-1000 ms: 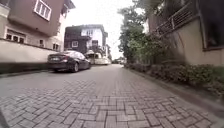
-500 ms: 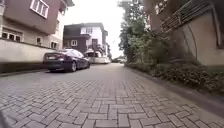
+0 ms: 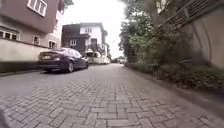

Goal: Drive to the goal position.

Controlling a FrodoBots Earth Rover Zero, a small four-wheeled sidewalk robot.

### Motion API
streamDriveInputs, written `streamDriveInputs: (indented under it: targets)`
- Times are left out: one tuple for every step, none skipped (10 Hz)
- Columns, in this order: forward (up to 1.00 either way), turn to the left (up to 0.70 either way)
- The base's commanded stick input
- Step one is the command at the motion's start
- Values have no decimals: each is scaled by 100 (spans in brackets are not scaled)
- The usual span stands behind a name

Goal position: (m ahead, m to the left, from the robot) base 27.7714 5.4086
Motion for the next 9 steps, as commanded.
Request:
streamDriveInputs:
  targets:
    - [70, 0]
    - [70, 0]
    - [70, 0]
    - [70, 0]
    - [70, 0]
    - [70, 0]
    - [70, 0]
    - [70, 0]
    - [70, 0]
